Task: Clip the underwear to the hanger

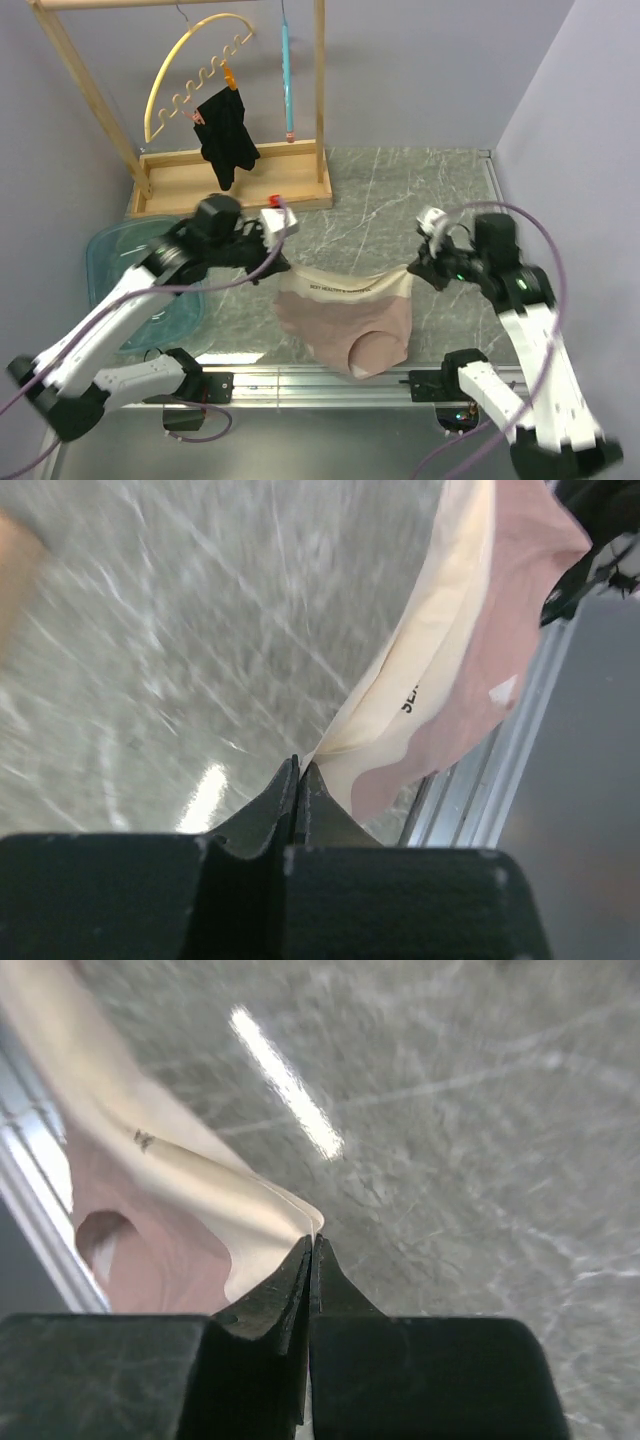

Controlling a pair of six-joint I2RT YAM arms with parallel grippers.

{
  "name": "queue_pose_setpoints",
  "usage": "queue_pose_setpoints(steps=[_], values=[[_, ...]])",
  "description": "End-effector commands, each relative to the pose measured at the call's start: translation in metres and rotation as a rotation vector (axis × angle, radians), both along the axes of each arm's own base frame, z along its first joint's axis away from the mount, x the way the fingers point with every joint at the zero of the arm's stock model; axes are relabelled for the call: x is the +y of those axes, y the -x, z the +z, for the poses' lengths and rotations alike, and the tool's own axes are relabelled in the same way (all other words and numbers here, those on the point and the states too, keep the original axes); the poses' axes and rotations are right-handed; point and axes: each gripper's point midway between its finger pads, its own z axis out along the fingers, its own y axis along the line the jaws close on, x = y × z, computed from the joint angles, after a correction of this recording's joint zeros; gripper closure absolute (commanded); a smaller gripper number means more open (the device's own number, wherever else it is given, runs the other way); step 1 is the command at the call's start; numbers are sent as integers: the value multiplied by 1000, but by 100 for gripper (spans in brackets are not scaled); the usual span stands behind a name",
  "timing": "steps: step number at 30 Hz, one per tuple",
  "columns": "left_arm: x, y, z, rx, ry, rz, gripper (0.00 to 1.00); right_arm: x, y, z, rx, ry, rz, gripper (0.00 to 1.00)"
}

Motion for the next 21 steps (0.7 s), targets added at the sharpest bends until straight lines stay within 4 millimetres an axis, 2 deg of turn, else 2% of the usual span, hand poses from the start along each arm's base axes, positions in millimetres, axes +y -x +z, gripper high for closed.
queue_pose_setpoints(steps=[1, 2, 3, 4, 5, 6, 7, 8, 9, 10, 11, 12, 14, 15, 17, 18, 20, 21], values=[[-11, -26, -68, 182, -124, 84, 100, -5, -59, -59, 134, 96, -133, 100], [-17, -38, -92, 252, -160, 142, 100, -6, -74, -69, 129, 109, -155, 100], [-22, -53, -98, 248, -160, 171, 100, -7, -85, -79, 145, 125, -175, 100], [-21, -69, -109, 240, -186, 231, 100, -8, -97, -101, 207, 148, -199, 100], [-25, -81, -131, 284, -222, 266, 100, -12, -115, -104, 175, 164, -239, 100], [-24, -94, -139, 303, -222, 319, 100, -14, -124, -111, 182, 176, -262, 100], [-25, -113, -144, 286, -208, 372, 100, -17, -134, -127, 217, 195, -291, 100], [-27, -126, -163, 319, -229, 406, 100, -22, -149, -131, 189, 213, -324, 100], [-21, -140, -171, 327, -233, 439, 100, -24, -157, -136, 189, 227, -343, 100], [-22, -154, -176, 320, -221, 463, 100, -26, -161, -152, 225, 250, -348, 100], [-23, -164, -191, 352, -228, 474, 100, -26, -171, -154, 213, 252, -359, 100], [-19, -174, -197, 363, -226, 492, 100, -29, -176, -166, 238, 271, -379, 100], [-25, -187, -213, 383, -223, 492, 100, -31, -187, -169, 241, 269, -393, 100], [-25, -191, -217, 389, -224, 485, 100, -31, -190, -179, 268, 283, -402, 100], [-31, -195, -231, 417, -237, 469, 100, -31, -197, -179, 281, 286, -411, 100], [-36, -193, -232, 440, -220, 440, 99, -32, -199, -186, 303, 296, -416, 100], [-36, -200, -236, 449, -210, 456, 93, -32, -206, -185, 312, 294, -435, 97], [-36, -203, -233, 447, -200, 459, 86, -33, -207, -187, 322, 292, -451, 89]])
